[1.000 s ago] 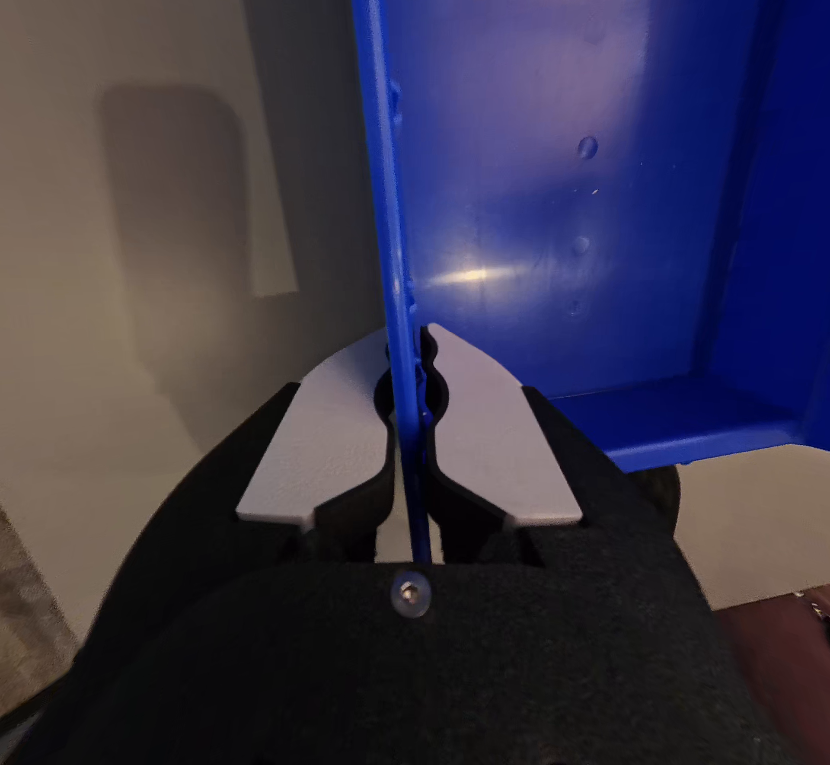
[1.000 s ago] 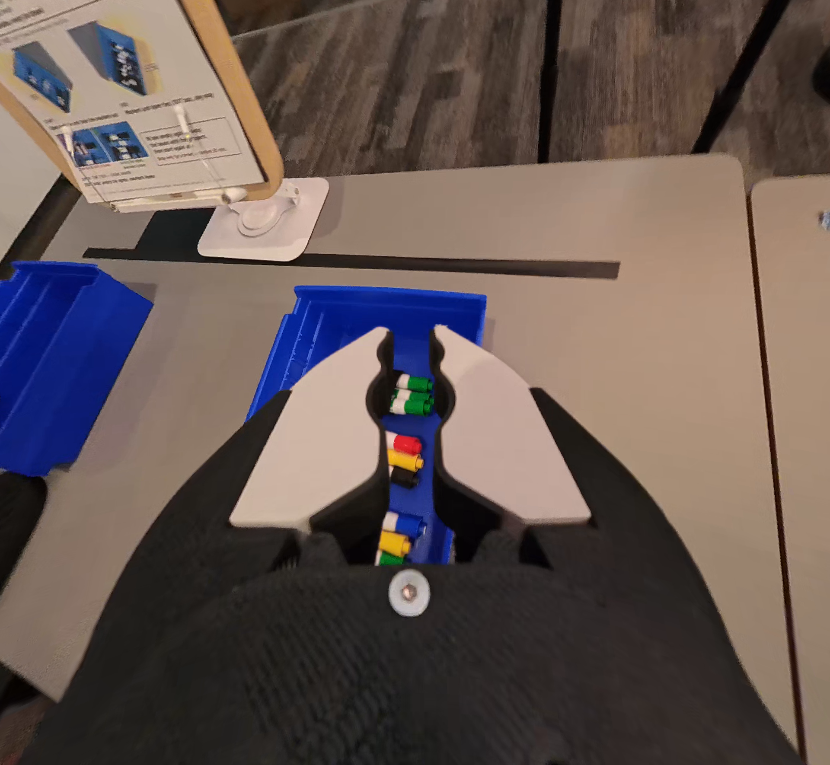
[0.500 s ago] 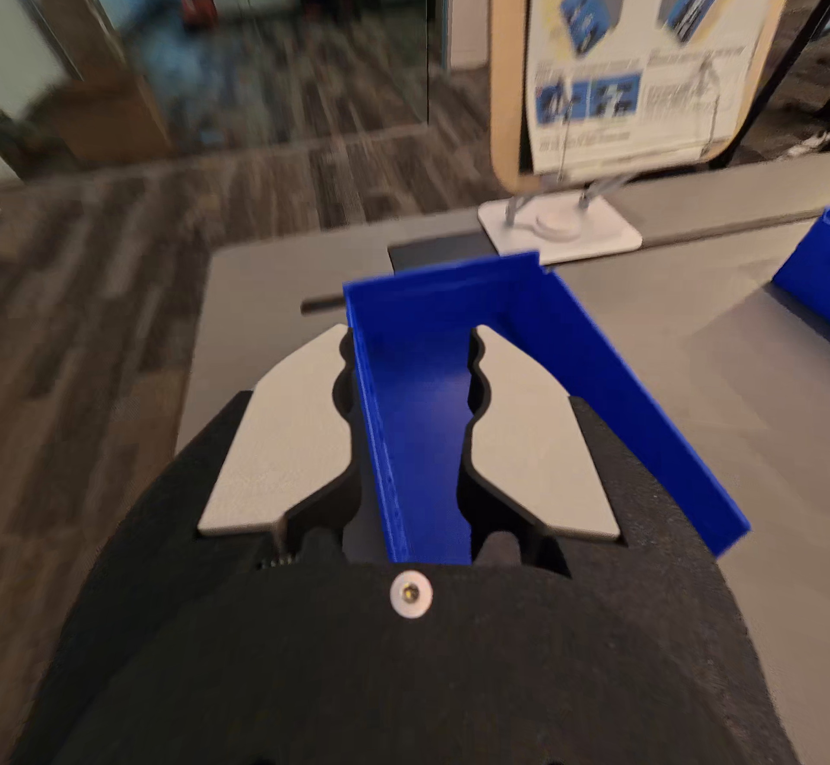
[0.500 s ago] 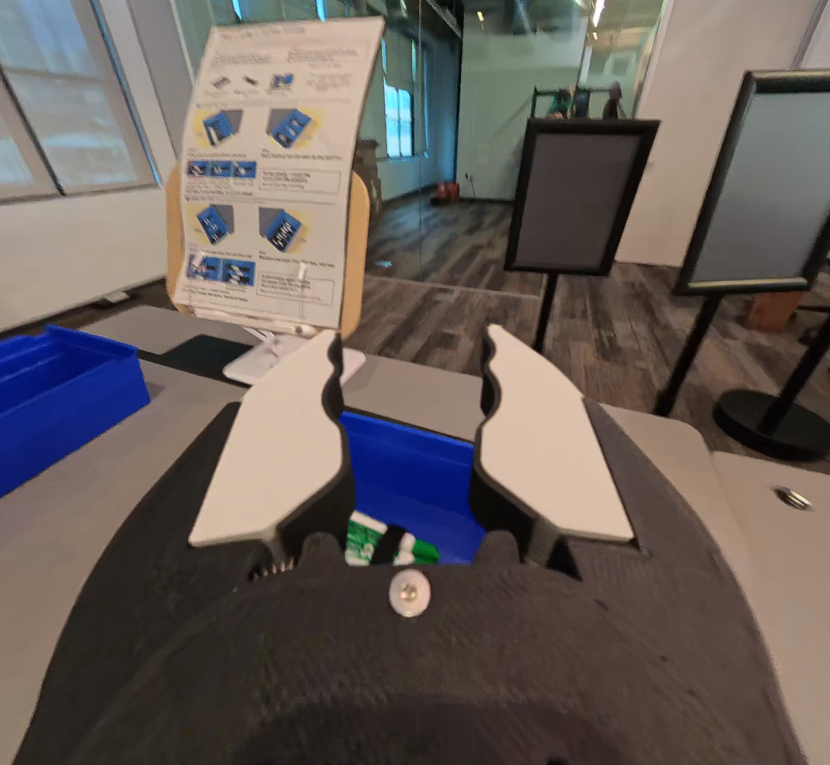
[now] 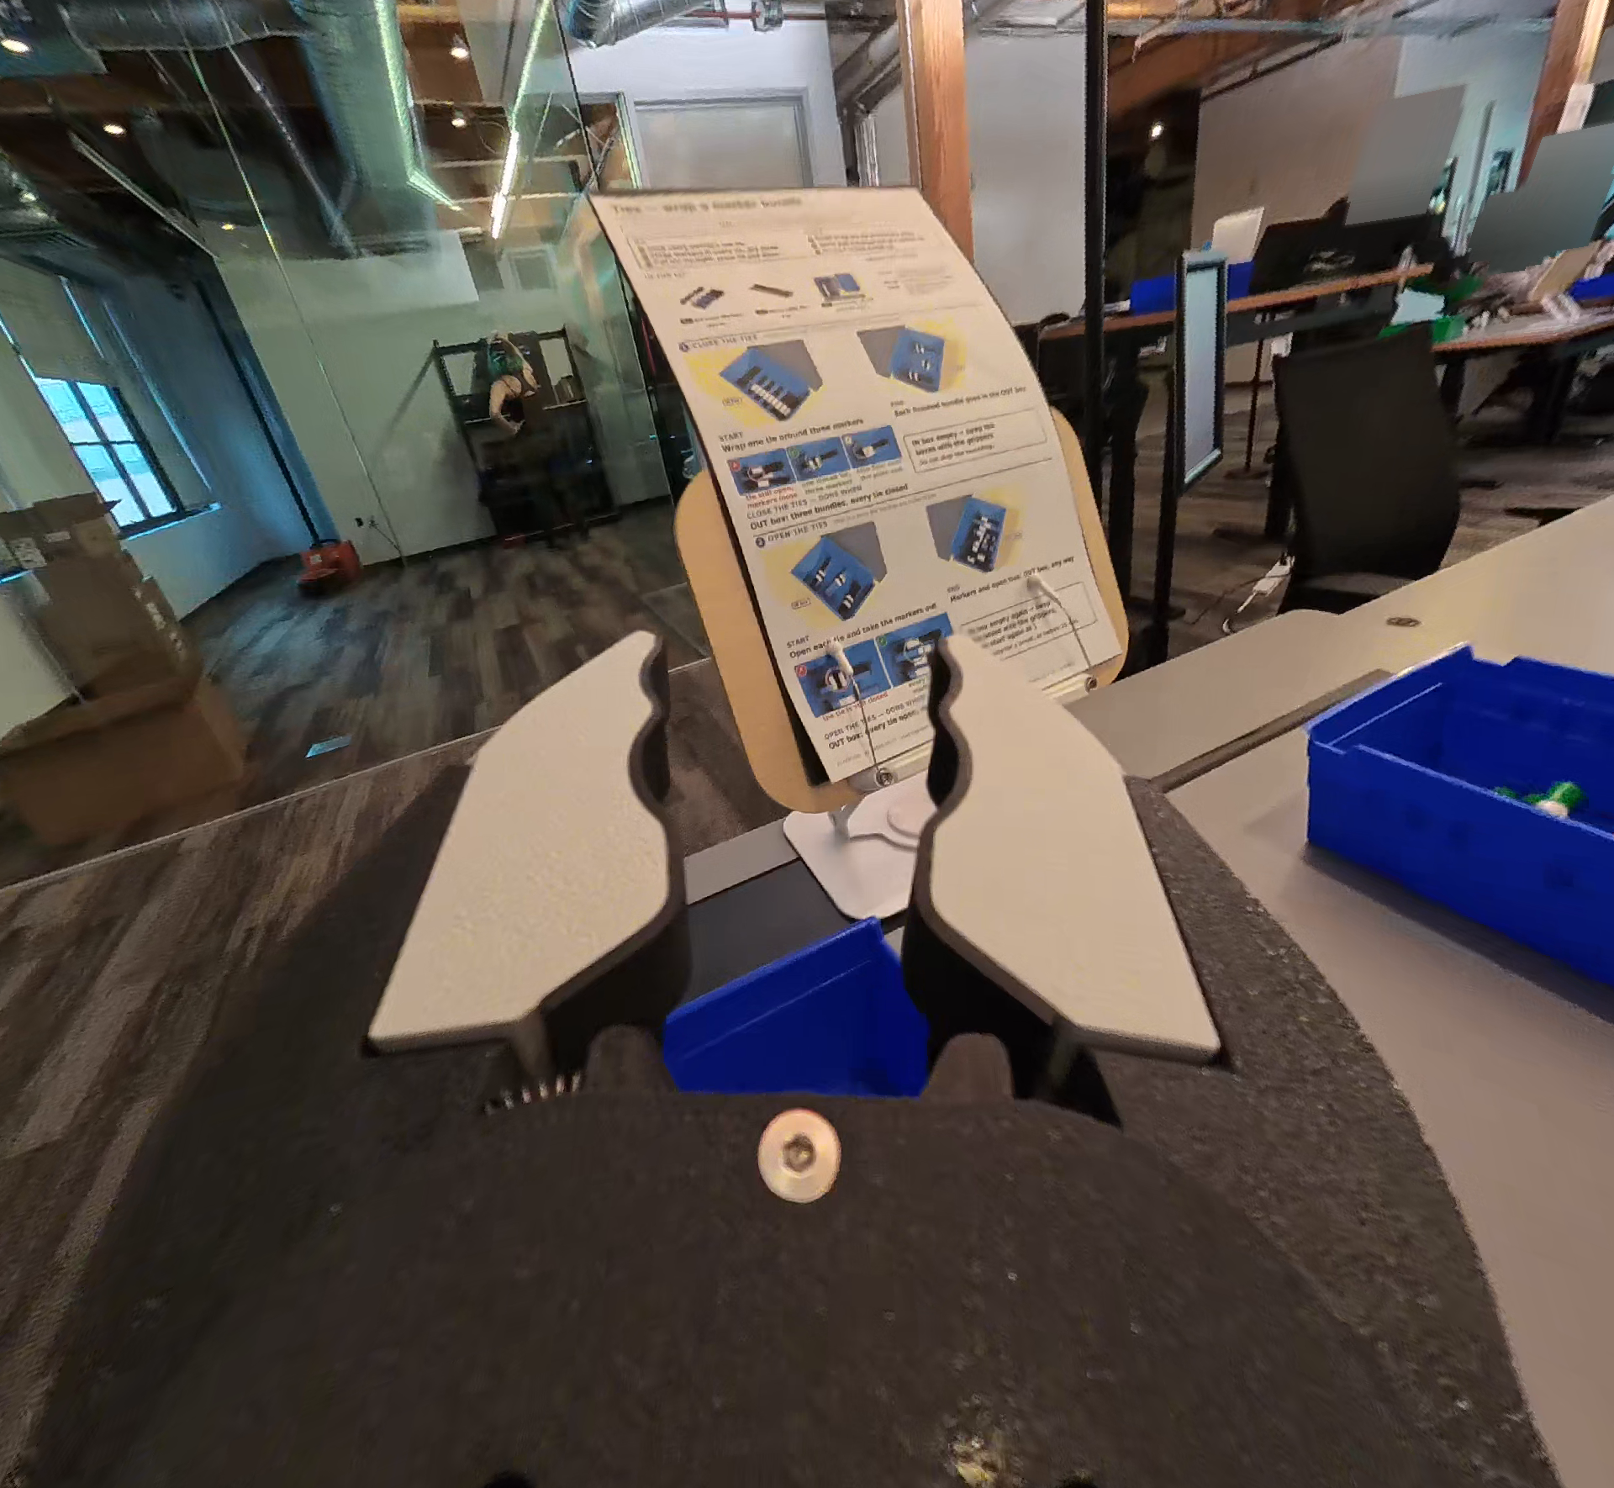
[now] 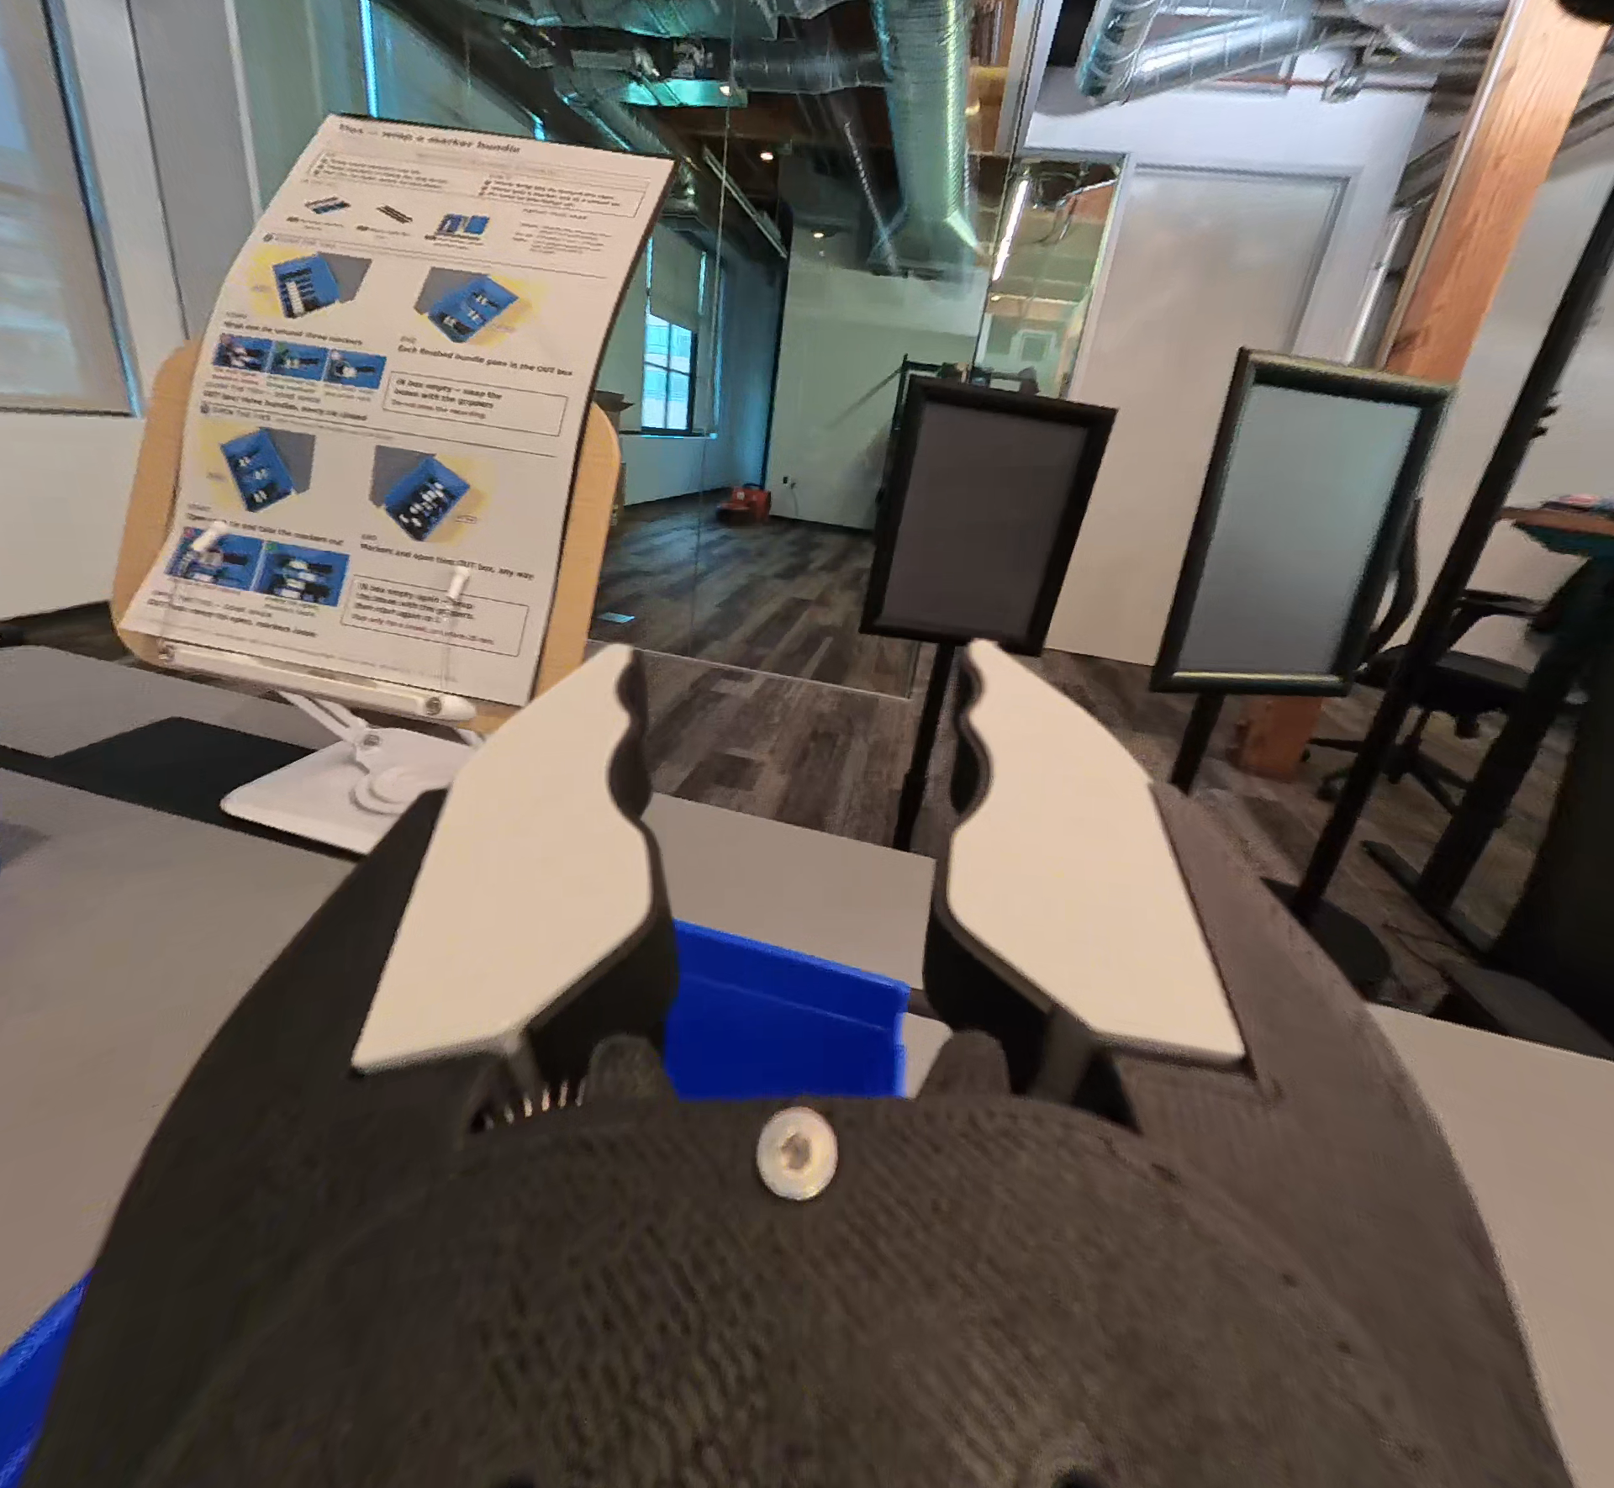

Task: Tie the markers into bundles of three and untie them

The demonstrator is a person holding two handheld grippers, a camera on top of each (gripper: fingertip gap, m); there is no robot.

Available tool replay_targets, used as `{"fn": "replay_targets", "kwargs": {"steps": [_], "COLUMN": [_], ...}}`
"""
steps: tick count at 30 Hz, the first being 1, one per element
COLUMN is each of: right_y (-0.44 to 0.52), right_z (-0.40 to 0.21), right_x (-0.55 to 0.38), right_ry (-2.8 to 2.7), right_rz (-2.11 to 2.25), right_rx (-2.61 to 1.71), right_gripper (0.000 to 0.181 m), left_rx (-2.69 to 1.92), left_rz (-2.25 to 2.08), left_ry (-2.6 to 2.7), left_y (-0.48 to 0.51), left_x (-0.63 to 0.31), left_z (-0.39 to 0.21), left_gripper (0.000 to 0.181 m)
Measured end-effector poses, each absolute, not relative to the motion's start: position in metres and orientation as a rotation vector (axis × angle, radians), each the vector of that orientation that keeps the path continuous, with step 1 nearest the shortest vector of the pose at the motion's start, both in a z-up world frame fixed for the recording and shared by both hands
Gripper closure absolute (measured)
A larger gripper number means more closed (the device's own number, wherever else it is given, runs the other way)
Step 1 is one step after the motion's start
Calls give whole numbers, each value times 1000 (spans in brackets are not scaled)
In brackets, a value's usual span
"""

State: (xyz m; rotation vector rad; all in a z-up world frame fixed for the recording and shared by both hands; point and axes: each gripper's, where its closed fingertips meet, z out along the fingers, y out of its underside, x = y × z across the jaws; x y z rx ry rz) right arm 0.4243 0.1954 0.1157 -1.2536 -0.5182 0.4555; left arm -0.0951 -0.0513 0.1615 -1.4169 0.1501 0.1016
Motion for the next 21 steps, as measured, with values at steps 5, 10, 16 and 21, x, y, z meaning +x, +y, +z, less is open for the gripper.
{"fn": "replay_targets", "kwargs": {"steps": [5,10,16,21], "right_y": [182,186,183,186], "right_z": [136,125,127,126], "right_x": [431,408,400,409], "right_ry": [-535,-606,-582,-544], "right_rz": [190,310,394,436], "right_rx": [-1090,-1129,-1108,-1168], "right_gripper": [154,177,181,181], "left_rx": [-1423,-1459,-1490,-1497], "left_rz": [257,201,120,84], "left_ry": [185,170,197,188], "left_y": [-42,-37,-33,-36], "left_x": [-101,-97,-79,-70], "left_z": [141,136,134,138], "left_gripper": [133,142,152,154]}}
